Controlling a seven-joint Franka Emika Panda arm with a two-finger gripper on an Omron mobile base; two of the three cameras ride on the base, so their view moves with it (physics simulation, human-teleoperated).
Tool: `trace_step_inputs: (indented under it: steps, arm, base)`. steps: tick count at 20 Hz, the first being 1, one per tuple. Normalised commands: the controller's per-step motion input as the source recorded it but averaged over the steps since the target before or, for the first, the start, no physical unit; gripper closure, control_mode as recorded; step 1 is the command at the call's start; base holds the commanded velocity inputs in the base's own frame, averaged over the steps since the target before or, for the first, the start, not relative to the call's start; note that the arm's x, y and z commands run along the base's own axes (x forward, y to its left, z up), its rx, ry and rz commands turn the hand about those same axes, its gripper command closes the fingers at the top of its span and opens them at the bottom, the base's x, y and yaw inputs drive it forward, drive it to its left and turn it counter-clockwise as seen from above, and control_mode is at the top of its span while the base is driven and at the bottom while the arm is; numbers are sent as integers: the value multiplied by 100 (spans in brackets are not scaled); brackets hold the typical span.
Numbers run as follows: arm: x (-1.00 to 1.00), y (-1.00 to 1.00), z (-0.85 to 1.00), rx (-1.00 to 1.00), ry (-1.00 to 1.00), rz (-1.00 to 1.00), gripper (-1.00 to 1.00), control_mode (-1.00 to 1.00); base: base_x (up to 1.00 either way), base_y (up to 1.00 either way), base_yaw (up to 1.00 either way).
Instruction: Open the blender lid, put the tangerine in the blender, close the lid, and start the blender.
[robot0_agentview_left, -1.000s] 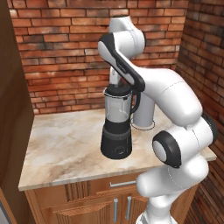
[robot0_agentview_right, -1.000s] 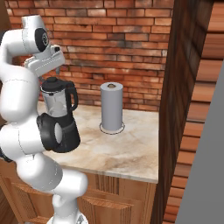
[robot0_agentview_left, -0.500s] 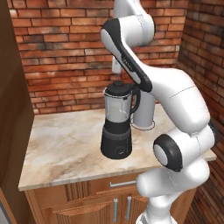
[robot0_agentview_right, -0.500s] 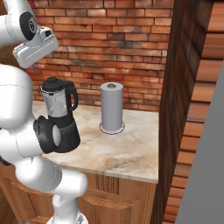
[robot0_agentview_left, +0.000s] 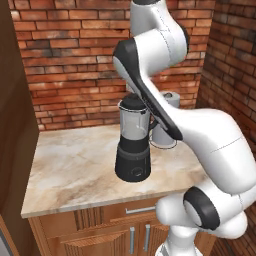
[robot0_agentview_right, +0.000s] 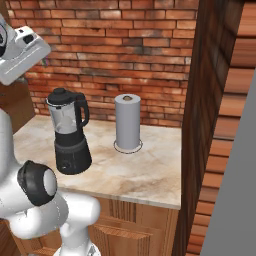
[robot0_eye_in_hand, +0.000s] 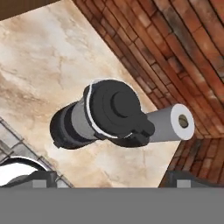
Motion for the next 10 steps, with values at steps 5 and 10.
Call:
trace_step_inputs:
  steps: [5,10]
  arm:
    - [-70,0,-41,0,-19,-35,-100,-100]
    - [-42,0,-64,0,-7,-37,-100,-100]
  base:
    - [0,0,0]
    - [0,0,0]
